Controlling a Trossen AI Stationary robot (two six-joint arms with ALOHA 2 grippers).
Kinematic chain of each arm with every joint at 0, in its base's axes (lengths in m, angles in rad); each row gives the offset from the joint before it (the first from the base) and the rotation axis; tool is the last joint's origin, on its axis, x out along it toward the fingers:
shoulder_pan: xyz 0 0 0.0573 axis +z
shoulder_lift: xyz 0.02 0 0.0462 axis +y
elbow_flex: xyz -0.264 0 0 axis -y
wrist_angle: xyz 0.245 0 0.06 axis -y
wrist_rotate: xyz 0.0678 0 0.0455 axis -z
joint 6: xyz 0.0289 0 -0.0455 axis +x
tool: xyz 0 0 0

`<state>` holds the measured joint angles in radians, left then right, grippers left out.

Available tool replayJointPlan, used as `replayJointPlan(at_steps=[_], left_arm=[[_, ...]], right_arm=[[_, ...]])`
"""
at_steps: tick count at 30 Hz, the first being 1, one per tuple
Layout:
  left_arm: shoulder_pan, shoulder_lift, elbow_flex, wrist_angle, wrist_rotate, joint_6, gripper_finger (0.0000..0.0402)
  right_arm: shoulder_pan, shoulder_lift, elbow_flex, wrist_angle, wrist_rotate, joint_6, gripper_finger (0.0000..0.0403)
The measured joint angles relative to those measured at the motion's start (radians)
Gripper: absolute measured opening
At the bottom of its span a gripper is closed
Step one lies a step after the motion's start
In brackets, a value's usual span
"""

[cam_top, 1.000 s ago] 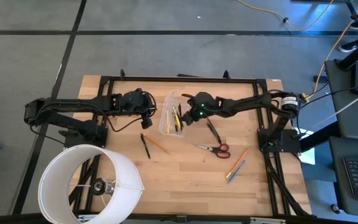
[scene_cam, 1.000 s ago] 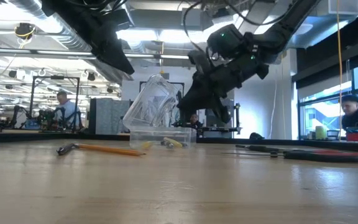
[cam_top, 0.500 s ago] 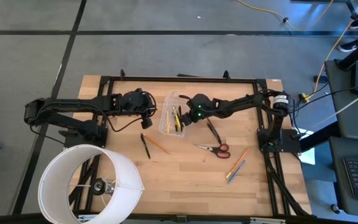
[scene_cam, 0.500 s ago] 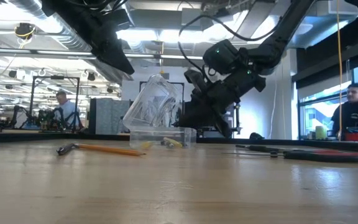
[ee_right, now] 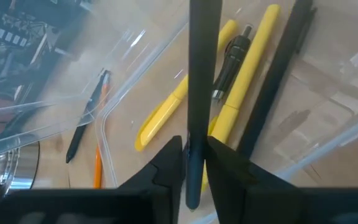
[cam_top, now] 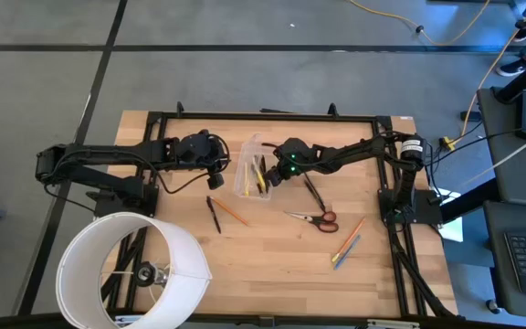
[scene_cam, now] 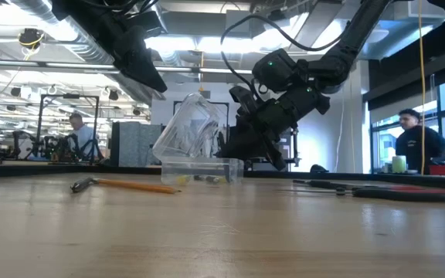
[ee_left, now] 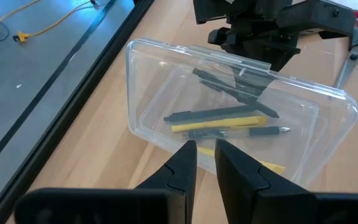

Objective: Pick & place school supplies into a supply box
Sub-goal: Put the top black pen into the transparent supply box, then put the black pen into the transparent supply box

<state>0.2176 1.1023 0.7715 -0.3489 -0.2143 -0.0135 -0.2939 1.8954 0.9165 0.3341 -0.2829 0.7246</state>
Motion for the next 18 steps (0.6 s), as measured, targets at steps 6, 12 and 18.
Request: replayJointPlan(at_steps=[6, 12, 18], left_arm=[[0.0, 0.0, 0.0, 0.0, 0.011, 0.004, 0.0055], [-0.015, 0.0, 0.0, -0.043, 0.218, 0.183, 0.0052], [-0.084, 0.005, -0.008, -0.103, 0.25, 0.307, 0.006]], right_arm=[[0.0, 0.0, 0.0, 0.004, -0.002, -0.013, 0.0113], [-0.015, -0.014, 0.0, -0.017, -0.004, -0.156, 0.0121], [-0.045, -0.081, -0.001, -0.112, -0.004, -0.263, 0.0122]])
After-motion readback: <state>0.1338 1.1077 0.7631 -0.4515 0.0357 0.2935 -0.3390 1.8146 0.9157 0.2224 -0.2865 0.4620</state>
